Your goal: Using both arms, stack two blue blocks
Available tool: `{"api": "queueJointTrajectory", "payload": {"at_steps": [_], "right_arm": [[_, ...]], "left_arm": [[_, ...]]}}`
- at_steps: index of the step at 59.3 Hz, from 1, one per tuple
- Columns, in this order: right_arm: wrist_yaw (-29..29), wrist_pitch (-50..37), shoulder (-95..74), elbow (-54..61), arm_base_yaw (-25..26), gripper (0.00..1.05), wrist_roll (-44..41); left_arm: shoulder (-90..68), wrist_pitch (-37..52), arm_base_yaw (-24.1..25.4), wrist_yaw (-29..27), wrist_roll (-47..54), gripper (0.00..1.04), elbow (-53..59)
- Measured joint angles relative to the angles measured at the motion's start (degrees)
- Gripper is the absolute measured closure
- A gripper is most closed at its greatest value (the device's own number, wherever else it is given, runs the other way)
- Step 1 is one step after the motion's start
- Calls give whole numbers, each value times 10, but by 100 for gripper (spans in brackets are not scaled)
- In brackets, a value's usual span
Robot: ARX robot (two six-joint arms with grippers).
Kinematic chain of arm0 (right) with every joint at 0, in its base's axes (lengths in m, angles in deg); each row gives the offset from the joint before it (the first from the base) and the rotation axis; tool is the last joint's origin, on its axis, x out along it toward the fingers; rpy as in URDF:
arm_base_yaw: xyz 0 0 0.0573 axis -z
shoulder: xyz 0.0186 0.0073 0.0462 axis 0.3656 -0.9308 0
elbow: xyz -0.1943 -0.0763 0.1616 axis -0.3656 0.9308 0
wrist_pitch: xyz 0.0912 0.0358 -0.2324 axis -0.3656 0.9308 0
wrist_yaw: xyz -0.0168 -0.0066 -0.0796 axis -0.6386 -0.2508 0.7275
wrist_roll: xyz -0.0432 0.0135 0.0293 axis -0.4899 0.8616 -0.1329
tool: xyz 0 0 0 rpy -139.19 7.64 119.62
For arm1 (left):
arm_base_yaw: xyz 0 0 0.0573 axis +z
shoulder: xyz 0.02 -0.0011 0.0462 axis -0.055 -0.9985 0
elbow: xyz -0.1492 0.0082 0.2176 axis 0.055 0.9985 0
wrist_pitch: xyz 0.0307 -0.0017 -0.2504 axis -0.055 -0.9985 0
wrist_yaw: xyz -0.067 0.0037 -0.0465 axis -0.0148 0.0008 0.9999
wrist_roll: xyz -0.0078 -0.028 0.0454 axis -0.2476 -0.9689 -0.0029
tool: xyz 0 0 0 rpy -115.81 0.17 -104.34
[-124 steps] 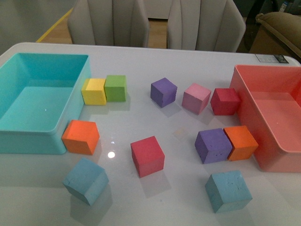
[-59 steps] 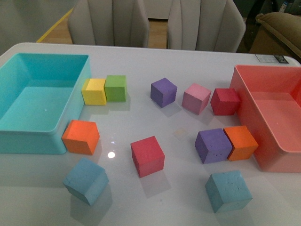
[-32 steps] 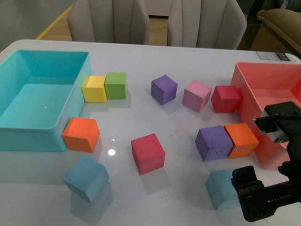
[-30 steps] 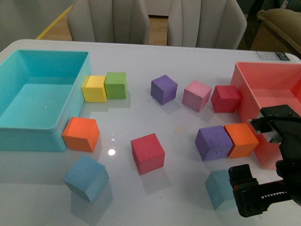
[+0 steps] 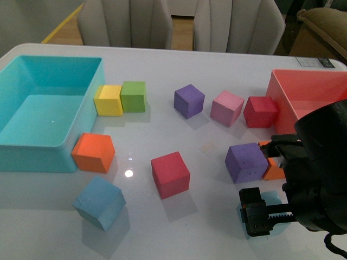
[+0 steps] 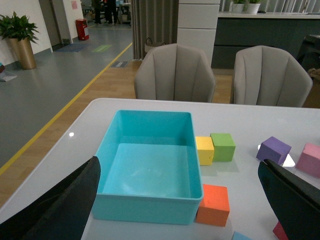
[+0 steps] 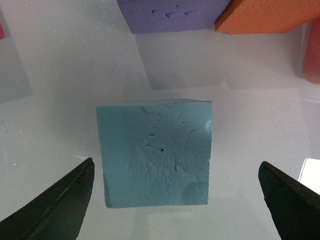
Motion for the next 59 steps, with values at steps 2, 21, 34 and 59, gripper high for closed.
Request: {"api": "queueJointTrajectory", "payload": {"at_steps": [2,21,34,59], "right_arm": [[0,0,-6,-3,-3,9,2],[11,2,-52,-27,-21,9,10],[22,3,-59,-28,-21,25,12],[4,-18,20,27,-28,60,1]], "left_arm": [[0,0,0,0,0,9,0],[0,0,0,0,0,9,0],[0,0,0,0,0,9,0],[0,0,0,0,0,9,0]]}}
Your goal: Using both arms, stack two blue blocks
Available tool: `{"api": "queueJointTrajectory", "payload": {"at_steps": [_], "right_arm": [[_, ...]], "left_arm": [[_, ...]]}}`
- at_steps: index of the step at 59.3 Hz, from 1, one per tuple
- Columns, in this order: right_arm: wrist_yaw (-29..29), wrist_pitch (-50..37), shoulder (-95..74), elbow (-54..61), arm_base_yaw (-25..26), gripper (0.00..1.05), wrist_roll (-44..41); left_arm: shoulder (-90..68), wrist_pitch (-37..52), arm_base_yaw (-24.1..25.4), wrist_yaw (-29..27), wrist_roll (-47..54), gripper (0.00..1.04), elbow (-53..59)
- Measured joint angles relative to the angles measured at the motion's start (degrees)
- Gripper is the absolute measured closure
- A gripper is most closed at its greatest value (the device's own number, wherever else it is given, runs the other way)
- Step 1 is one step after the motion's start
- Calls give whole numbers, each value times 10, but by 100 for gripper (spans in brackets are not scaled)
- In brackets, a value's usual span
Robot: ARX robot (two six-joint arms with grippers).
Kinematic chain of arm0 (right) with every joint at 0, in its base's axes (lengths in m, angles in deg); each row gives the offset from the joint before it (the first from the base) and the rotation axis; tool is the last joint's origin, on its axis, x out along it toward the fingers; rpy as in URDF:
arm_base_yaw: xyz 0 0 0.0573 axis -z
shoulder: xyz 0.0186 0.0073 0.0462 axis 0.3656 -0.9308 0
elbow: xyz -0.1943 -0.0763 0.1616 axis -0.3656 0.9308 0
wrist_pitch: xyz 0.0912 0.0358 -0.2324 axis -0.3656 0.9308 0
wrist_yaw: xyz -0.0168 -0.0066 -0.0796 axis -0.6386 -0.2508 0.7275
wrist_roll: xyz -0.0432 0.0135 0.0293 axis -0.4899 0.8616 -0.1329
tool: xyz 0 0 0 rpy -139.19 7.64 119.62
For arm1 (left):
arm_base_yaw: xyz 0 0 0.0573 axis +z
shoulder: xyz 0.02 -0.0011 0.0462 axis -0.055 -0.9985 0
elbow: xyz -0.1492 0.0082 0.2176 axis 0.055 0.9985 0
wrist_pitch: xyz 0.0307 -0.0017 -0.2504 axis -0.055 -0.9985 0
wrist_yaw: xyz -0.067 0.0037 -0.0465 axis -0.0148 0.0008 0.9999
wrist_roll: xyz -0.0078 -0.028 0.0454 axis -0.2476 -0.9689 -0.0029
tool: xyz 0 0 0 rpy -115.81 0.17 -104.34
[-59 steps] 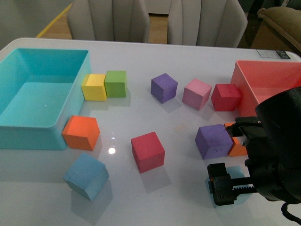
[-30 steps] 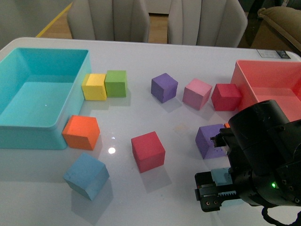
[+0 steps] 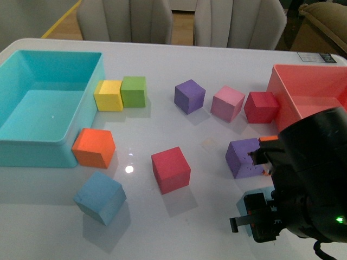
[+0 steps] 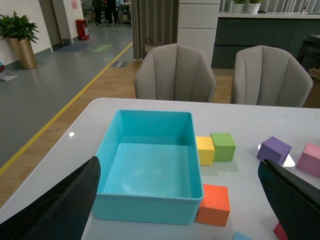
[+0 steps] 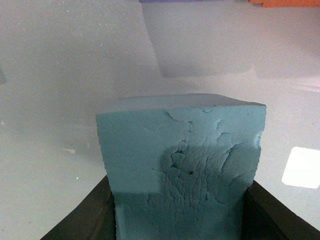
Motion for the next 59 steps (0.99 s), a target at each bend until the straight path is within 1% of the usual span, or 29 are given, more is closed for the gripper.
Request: {"api": "queueJointTrajectory", "payload": {"at_steps": [10,20,31,44,59], "right_arm": [[-7,34,94,-12,-3,62,-1],[-5,85,106,-97,-10,64,-1],[10,140,36,-244,-30,64,2],[38,206,-94,-421,-57,64,-2],[43,262,-223,-555,-68,65,-4]], "left_arm": [[0,0,0,0,0,9,0],[0,0,0,0,0,9,0],[0,0,0,0,0,9,0],[0,0,0,0,0,9,0],[0,0,0,0,0,9,0]]}}
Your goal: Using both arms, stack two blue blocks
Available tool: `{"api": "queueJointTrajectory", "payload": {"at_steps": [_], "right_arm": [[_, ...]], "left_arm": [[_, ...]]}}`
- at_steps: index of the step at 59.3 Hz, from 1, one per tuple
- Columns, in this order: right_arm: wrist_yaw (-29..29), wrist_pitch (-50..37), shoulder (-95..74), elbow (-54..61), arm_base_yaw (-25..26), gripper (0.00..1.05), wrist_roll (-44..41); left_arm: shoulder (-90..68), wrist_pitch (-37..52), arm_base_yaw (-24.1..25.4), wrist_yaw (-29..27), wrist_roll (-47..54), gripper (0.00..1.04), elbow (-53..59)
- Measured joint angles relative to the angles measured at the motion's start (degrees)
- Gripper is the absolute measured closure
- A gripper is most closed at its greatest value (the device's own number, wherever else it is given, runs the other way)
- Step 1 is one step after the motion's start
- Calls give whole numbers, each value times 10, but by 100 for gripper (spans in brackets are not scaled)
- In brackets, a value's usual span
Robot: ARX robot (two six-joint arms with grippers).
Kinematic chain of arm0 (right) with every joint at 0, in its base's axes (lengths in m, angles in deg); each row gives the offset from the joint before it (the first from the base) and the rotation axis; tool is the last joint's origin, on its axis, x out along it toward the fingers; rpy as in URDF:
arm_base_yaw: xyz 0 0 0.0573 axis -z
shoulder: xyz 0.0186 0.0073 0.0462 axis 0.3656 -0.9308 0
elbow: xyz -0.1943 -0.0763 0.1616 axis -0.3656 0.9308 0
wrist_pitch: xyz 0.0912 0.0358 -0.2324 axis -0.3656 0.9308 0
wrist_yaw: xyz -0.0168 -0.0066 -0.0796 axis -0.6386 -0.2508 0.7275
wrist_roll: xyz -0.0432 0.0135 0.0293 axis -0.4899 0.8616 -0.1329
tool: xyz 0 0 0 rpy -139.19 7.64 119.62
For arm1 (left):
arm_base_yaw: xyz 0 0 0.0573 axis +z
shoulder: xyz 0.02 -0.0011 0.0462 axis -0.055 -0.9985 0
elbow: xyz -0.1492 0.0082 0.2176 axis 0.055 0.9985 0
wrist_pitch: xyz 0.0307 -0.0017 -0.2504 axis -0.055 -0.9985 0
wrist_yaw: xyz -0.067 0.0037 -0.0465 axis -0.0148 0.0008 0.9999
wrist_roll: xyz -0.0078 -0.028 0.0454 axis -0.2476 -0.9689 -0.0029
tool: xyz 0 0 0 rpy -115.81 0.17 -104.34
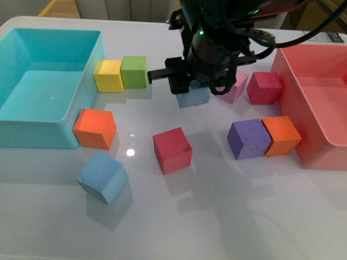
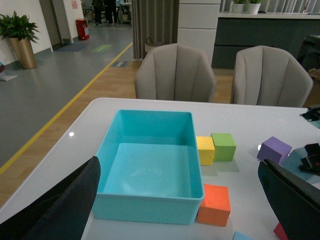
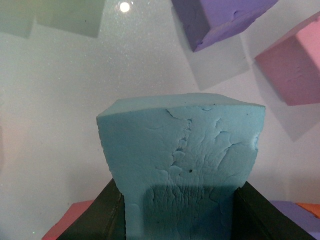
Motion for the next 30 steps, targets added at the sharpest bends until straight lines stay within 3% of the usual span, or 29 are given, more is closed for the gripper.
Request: {"api": "queueJointTrajectory", "payload": {"at_steps": [30], "right_arm": [[-5,59,-127,-143,0,65,7]], "left_arm": [[0,0,0,0,0,9,0]]}}
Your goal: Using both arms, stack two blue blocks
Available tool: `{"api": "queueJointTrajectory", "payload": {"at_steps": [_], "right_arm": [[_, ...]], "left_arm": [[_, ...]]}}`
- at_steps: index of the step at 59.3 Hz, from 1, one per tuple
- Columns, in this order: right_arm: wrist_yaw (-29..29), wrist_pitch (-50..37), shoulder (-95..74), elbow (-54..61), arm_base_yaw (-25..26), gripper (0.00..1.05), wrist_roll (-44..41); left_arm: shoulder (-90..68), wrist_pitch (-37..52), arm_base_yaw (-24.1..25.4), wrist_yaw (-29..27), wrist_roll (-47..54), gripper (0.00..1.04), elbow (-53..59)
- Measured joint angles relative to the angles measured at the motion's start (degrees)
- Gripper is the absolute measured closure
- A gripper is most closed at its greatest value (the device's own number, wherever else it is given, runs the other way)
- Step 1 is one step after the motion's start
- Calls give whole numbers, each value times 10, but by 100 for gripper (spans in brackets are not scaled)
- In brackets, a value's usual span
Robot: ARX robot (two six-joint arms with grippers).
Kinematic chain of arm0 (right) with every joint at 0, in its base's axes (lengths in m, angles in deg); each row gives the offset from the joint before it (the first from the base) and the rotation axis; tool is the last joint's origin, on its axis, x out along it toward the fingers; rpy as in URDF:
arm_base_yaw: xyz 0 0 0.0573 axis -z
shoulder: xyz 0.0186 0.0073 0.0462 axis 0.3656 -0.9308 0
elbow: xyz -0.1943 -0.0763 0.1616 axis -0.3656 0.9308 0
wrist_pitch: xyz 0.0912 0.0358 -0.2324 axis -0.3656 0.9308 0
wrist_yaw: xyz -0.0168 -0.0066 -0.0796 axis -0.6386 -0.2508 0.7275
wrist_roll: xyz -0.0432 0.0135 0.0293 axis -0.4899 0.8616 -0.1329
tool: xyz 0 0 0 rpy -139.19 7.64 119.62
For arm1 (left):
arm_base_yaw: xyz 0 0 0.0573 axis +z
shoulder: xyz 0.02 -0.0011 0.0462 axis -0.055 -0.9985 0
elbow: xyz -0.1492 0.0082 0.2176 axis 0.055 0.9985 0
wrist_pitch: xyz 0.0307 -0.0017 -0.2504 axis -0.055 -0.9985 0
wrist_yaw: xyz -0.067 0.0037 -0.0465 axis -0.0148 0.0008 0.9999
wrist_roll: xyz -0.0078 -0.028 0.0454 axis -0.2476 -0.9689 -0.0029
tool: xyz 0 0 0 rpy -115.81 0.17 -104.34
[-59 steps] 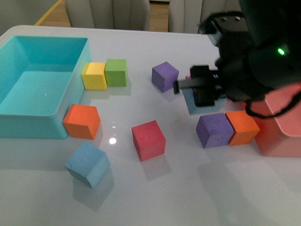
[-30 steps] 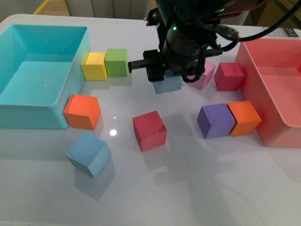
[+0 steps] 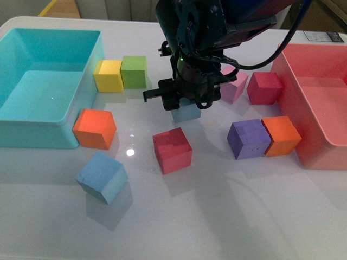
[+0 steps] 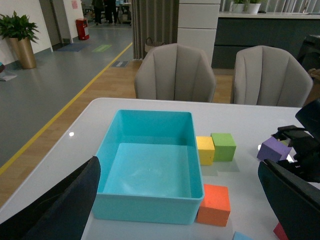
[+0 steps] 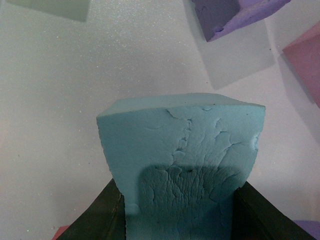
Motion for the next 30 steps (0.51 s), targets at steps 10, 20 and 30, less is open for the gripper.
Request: {"api": "queueJointTrajectory", "payload": {"at_steps": [10,20,30], "right_arm": [[0,5,-22,-18,0,65,0],[-2,4,-26,-24,0,64,0],[-10,-10,-26,-17,-1,37,1]], "left_arm": [[0,0,0,0,0,9,0],[0,0,0,0,0,9,0],[0,0,0,0,0,9,0]]}}
